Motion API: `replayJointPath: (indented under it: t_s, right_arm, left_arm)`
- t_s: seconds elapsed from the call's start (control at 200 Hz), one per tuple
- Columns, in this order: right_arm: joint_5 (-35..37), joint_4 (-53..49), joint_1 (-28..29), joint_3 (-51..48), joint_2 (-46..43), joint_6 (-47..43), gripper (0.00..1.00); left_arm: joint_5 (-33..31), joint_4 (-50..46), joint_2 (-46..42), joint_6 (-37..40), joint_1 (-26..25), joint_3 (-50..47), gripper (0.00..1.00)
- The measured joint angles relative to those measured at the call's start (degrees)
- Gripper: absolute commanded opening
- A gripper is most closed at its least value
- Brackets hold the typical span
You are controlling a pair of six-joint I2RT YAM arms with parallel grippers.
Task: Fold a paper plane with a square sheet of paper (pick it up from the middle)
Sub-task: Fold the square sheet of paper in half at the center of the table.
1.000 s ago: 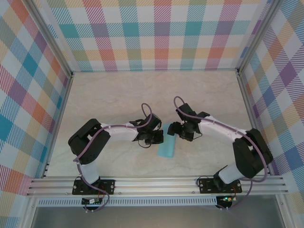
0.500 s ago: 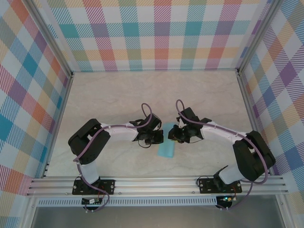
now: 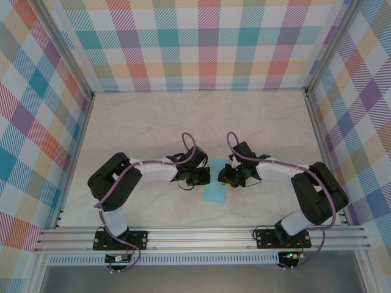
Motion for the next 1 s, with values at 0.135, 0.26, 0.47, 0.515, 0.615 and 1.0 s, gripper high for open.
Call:
replayJointPath:
  t_s: [0.135, 0.26, 0.47, 0.515, 0.615, 1.0]
  right_arm:
    - [0.02, 1.36, 0.0, -0.87, 0.72, 0.0, 0.26]
    - [-0.24, 1.86, 0.0, -1.29, 1.2, 0.0, 0.26]
    - [-0.85, 2.4, -0.26, -1.66, 1.22, -0.24, 0.28]
    - [-0.9, 2.4, -0.28, -1.66, 1.14, -0.26, 0.28]
    - [-0.81, 1.84, -0.26, -1.7, 0.15, -0.44, 0.29]
    - [-5.9, 2.32, -0.26, -4.07, -6.12, 0.24, 0.29]
  left_arm:
    - [0.0, 0.0, 0.02, 0.0, 0.0, 0.0, 0.0]
    - [0.02, 0.0, 0.04, 0.0, 0.0, 0.0, 0.0]
    - [0.02, -0.04, 0.09, 0.0, -0.02, 0.04, 0.0]
    - [0.0, -0.04, 0.09, 0.0, -0.04, 0.04, 0.0]
    - [0.0, -0.04, 0.09, 0.0, -0.09, 0.07, 0.0]
    - [-1.11, -1.01, 0.22, 0.22, -0.7, 0.79, 0.0]
